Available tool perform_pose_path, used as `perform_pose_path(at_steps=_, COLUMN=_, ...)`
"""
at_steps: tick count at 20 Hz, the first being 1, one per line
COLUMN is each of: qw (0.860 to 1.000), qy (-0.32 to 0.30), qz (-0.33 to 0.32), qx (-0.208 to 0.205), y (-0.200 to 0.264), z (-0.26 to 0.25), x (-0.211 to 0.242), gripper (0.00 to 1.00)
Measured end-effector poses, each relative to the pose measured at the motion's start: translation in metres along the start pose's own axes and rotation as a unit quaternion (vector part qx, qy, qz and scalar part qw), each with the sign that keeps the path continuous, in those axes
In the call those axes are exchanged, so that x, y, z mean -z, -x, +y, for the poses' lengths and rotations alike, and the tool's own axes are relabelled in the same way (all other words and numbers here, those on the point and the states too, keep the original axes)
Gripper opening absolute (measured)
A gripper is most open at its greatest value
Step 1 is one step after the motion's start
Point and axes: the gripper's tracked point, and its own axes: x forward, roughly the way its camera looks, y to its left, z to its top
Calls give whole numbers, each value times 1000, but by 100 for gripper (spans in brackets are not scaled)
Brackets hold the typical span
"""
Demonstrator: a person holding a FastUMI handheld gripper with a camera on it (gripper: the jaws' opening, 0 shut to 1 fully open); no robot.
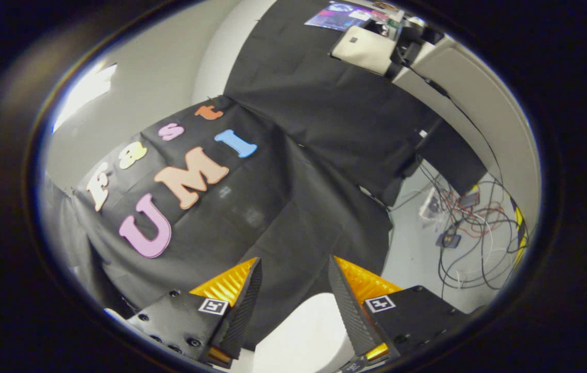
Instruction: Open the toilet lid.
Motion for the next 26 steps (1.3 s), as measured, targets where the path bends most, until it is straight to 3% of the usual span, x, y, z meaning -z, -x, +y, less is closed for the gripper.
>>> perform_pose_path(at_steps=7, qw=994, qy=-24, qz=82, qx=67, y=10, z=-42, x=70, gripper=81)
perform_pose_path(at_steps=16, qw=975, qy=3, qz=180, qx=130, y=33, z=-68, x=134, gripper=81)
perform_pose_path(at_steps=19, qw=969, qy=-2, qz=212, qx=130, y=55, z=-78, x=152, gripper=81)
perform_pose_path(at_steps=20, qw=968, qy=-9, qz=216, qx=128, y=54, z=-74, x=156, gripper=75)
perform_pose_path(at_steps=26, qw=964, qy=-10, qz=224, qx=146, y=81, z=-75, x=165, gripper=71)
